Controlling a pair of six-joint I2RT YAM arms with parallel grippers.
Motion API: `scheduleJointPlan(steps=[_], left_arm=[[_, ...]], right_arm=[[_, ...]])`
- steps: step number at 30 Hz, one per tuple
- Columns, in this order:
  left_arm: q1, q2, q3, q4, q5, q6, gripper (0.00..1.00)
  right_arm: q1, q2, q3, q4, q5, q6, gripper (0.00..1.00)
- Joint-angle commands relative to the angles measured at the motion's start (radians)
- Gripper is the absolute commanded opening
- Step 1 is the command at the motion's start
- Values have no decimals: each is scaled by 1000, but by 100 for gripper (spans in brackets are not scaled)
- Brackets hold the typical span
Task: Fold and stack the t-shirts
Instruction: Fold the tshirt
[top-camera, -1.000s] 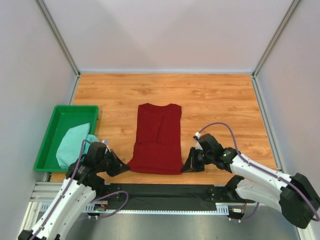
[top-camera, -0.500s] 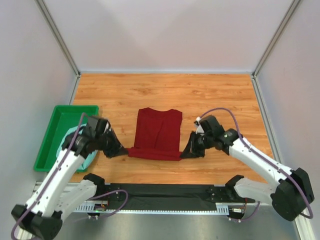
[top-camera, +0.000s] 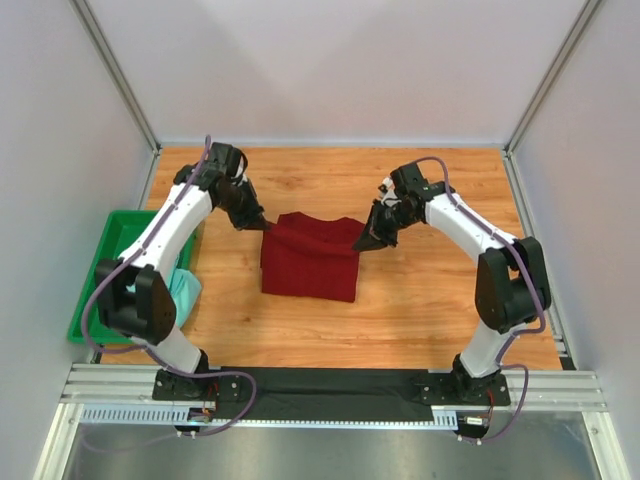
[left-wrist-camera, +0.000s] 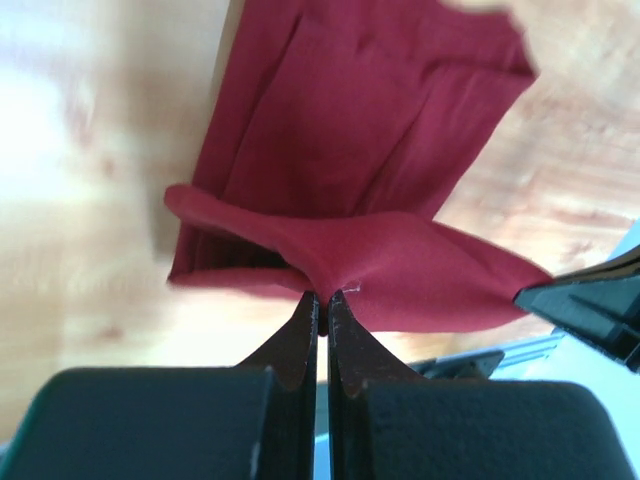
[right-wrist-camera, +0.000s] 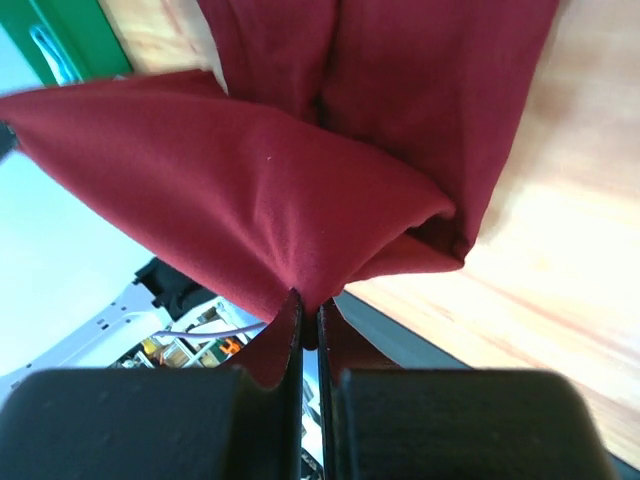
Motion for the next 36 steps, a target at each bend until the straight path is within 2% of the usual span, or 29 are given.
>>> scheduleJointPlan(steps=[1,3,6,9,10,11,12,14,15,16,17,18,19,20,21,22,23,25,26,27,28,29,30,31,34,36], left_arm=[[29,101,143,47,24,88,0],[42,194,215,50,96,106,0],[48,299,292,62,119,126,0],[56,402,371,145,156,154,0],[57,446,416,152,147,174,5],[60,550,473,147,112,204,9],[60,604,596,130,74,261,10],[63,693,675,142,-74,301,19],[68,695,750,103,-121,295,29],[71,678,745,130,-146,318,36],[69,613,708,198,-190,339,43],[71,585,708,199,-235,358,51],[74,565,717,185,-276,378,57],[89,527,713,178,-284,381,67],[100,508,691,194,-236,382,72],[111,485,682,195,-103,378,79],[118,476,670,149,-90,376,79],[118,412,593,162,-36,385,77],[120,385,488,215,-1,391,76],[120,361,431,252,38,399,63],[122,310,370,300,135,401,55],[120,292,308,346,182,398,51],[120,278,209,419,222,376,41],[120,264,165,450,289,360,36],[118,253,0,611,407,251,26],[114,249,-86,696,411,215,24]], right_arm=[[-30,51,125,-46,-46,-43,0],[-52,84,145,-34,-62,-38,0],[-81,151,186,3,-77,-20,2],[-114,241,223,86,-88,-5,9],[-125,293,234,126,-92,1,12],[-151,327,249,240,-65,9,24],[-165,366,295,293,-46,-1,29],[-231,485,391,341,2,-28,35],[-249,511,469,354,-9,-12,42],[-281,539,516,356,-41,-2,48],[-288,574,574,266,-40,-61,71],[-292,594,731,179,-25,-110,76],[-300,605,787,92,-11,-150,77],[-302,578,809,13,18,-184,77],[-300,547,795,11,42,-202,77],[-289,514,710,34,49,-195,75],[-280,481,673,86,32,-183,74],[-234,424,599,117,20,-176,71],[-216,412,579,127,8,-175,70],[-196,403,558,144,-5,-170,67],[-161,391,516,169,-20,-151,59],[-147,387,495,228,-38,-137,50],[-130,387,476,265,-48,-123,41],[-104,390,459,307,-58,-88,25],[-85,441,401,468,-92,-10,4],[-85,470,331,659,-146,130,3]])
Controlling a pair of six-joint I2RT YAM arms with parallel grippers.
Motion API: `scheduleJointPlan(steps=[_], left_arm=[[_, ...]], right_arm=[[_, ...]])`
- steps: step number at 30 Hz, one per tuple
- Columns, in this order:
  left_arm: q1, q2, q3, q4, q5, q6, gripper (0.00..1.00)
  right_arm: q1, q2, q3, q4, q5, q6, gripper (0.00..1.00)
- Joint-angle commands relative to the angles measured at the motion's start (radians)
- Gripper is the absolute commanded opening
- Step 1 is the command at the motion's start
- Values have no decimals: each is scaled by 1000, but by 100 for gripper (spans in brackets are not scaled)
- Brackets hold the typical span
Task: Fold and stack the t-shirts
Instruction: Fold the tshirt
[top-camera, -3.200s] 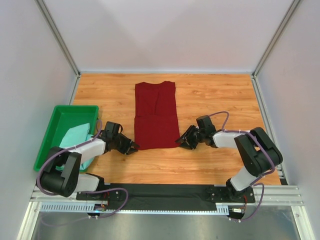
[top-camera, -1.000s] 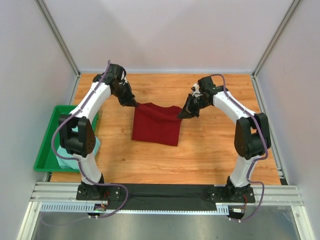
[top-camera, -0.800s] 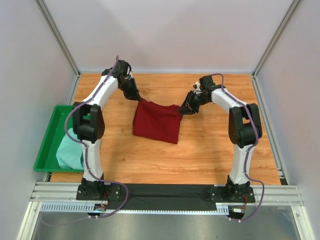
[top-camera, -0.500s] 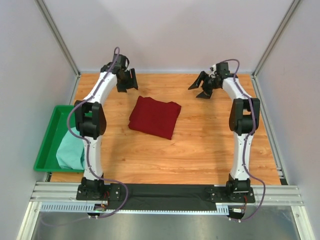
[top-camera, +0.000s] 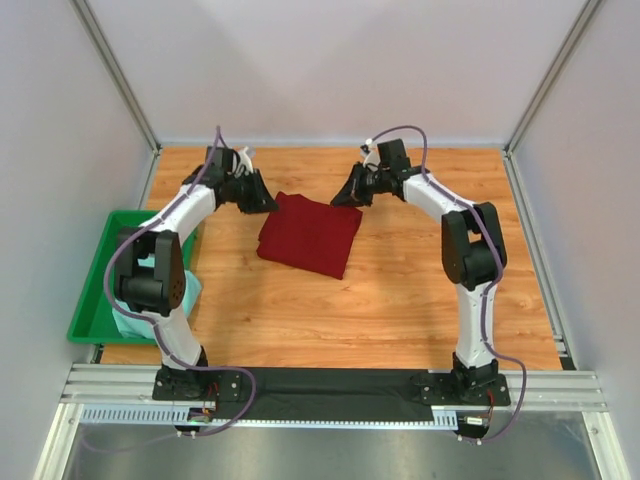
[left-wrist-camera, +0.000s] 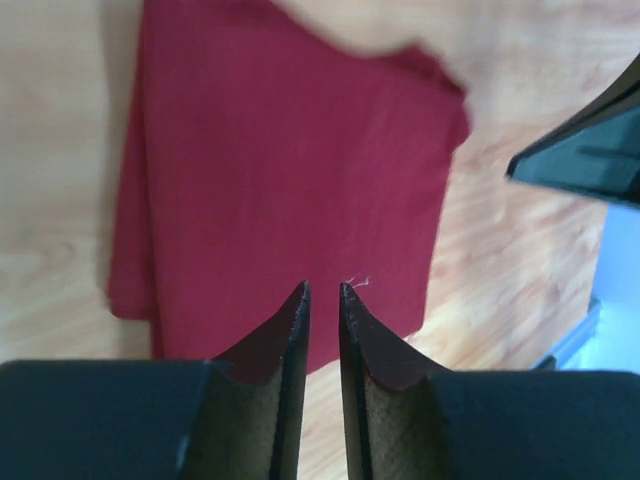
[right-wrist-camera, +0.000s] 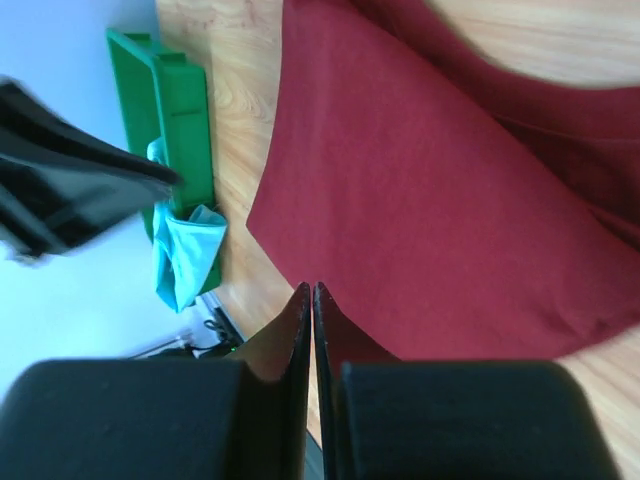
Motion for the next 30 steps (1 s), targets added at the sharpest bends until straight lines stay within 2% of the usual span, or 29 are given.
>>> scheduleJointPlan(steps=[1,3,7,13,16,23,30], left_arm=[[-9,7,-118,185,117,-82,23],[-16,7,-164,204,99,-82,23],[-17,-15,-204,181,73,-67,20],[-17,-131,-232,87,30,5,21],[-17,-133,-239,35,19,42,20],[-17,-84,-336,138,27,-34,18],[-17,0,-333,34,-166,15,13]], right_arm=[[-30,64,-98,340,-70,194,2],[-33,100,-157,481,-61,250,2],[-50,176,-184,597,-53,280,1],[-107,222,-196,589,-45,229,3],[-124,216,-190,559,-55,200,6],[-105,135,-204,502,-64,175,15],[-137,155,-254,448,-46,120,17]])
